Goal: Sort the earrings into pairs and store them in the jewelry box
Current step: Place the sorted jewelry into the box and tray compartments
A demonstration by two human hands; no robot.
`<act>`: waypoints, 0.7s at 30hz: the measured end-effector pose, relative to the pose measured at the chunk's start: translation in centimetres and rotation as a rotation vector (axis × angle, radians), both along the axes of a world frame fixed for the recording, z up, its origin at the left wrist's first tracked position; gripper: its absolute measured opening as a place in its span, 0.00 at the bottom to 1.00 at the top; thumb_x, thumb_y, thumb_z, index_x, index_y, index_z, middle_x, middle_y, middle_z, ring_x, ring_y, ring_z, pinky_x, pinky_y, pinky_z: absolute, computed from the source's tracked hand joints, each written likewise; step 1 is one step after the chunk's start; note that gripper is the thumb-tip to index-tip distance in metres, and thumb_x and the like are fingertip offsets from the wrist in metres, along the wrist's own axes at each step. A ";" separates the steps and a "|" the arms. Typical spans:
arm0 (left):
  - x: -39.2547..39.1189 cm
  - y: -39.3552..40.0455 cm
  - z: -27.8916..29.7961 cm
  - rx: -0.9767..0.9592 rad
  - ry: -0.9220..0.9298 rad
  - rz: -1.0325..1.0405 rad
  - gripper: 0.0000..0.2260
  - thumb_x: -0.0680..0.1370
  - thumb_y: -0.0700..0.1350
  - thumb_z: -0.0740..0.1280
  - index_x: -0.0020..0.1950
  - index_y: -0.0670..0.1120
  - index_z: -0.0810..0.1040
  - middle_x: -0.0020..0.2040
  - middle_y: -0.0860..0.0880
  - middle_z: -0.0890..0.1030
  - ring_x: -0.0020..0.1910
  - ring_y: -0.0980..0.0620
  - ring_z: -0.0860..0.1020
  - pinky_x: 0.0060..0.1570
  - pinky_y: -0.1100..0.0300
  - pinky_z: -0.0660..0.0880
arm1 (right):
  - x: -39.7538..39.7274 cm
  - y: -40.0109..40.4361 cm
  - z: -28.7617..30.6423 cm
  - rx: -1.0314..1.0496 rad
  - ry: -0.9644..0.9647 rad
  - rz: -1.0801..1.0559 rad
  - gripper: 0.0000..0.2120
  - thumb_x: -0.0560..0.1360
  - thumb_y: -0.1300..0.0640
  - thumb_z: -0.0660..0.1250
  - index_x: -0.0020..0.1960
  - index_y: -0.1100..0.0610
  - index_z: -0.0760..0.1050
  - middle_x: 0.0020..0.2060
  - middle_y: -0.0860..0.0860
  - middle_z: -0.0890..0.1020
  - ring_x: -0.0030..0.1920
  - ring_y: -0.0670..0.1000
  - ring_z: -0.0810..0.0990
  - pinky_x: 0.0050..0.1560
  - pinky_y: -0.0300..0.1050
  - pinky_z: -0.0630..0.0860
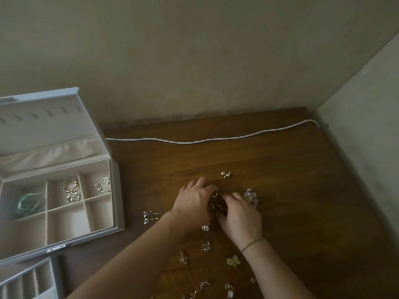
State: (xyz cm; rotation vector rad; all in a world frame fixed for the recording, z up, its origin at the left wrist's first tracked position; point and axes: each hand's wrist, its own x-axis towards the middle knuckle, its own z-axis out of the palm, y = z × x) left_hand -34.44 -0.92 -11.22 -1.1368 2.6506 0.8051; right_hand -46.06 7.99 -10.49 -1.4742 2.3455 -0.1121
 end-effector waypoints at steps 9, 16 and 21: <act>1.3 0.0 -0.8 -0.048 0.122 0.119 0.17 0.75 0.46 0.67 0.64 0.53 0.76 0.64 0.52 0.74 0.64 0.48 0.71 0.63 0.53 0.68 | -0.3 0.1 -0.4 -0.150 0.046 0.047 0.08 0.76 0.49 0.67 0.53 0.47 0.81 0.48 0.44 0.82 0.51 0.49 0.80 0.43 0.42 0.75; 3.2 -0.1 -0.9 -0.013 0.227 0.158 0.11 0.77 0.46 0.67 0.59 0.52 0.80 0.59 0.51 0.81 0.62 0.48 0.74 0.64 0.53 0.69 | 0.3 -0.4 0.1 -0.102 -0.009 -0.011 0.08 0.76 0.49 0.67 0.54 0.44 0.80 0.49 0.41 0.82 0.54 0.43 0.77 0.49 0.39 0.76; 5.2 -0.6 -0.5 0.043 0.317 0.195 0.09 0.77 0.45 0.68 0.57 0.50 0.80 0.54 0.51 0.82 0.55 0.50 0.79 0.57 0.54 0.76 | 1.2 -1.3 1.3 -0.064 -0.082 0.002 0.08 0.75 0.49 0.68 0.54 0.43 0.80 0.44 0.39 0.75 0.47 0.40 0.75 0.45 0.35 0.75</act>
